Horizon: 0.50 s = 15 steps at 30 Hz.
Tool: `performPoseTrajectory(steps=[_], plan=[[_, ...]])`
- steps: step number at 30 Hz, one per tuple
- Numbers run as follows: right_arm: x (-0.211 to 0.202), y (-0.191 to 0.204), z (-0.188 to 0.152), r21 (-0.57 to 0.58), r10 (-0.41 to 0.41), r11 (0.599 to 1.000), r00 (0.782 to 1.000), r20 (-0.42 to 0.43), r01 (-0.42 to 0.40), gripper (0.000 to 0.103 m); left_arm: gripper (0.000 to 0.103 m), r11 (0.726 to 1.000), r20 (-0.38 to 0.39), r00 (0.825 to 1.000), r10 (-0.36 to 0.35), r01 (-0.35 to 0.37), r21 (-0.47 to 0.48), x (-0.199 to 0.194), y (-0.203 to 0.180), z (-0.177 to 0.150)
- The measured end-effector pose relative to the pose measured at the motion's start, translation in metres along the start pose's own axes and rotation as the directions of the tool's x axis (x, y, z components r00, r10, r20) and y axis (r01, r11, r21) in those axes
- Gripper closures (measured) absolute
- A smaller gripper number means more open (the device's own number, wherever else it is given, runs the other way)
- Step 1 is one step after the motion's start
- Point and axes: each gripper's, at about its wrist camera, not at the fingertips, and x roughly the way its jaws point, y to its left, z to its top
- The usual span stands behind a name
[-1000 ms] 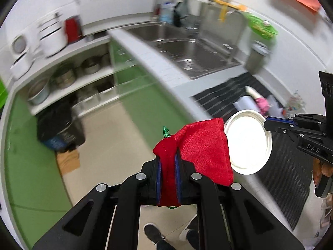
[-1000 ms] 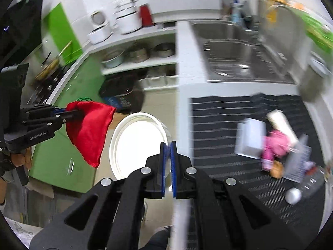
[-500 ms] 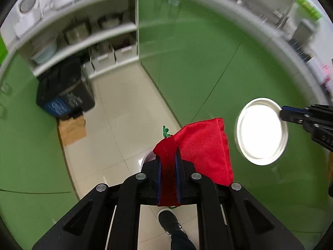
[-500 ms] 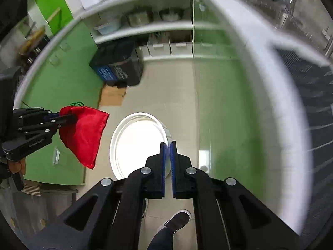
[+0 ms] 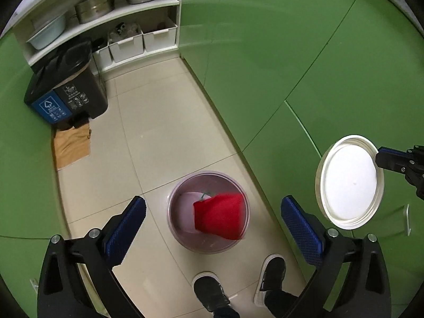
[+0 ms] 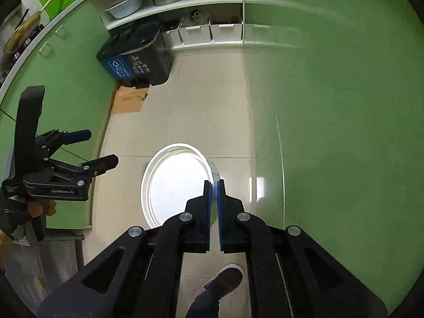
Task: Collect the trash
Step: 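Carry the red bag and white plate to the pink bin and release both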
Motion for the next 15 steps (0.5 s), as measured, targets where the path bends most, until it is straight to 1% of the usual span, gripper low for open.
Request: performPoseTrajectory(steps=[3,9,15], plan=[[0.007,0.007,0.001,-0.012,0.006,1.0,1.0,-0.005,-0.006,0.099,0.006,1.0,0.002,1.0,0.005,-0.005,0.0,-0.001,0.006,-0.002],[0.016,0.024,0.006,-0.041,0.029,0.999,0.999,-0.017,-0.029,0.099,0.005,0.999,0.022,1.0,0.009,-0.008,-0.036,-0.018,0.025,-0.003],[0.049,0.05,0.016,-0.091,0.072,0.993,0.997,-0.042,-0.076,0.099,0.005,0.996,0.052,0.998,0.03,-0.026,-0.081,-0.038,0.047,-0.01]])
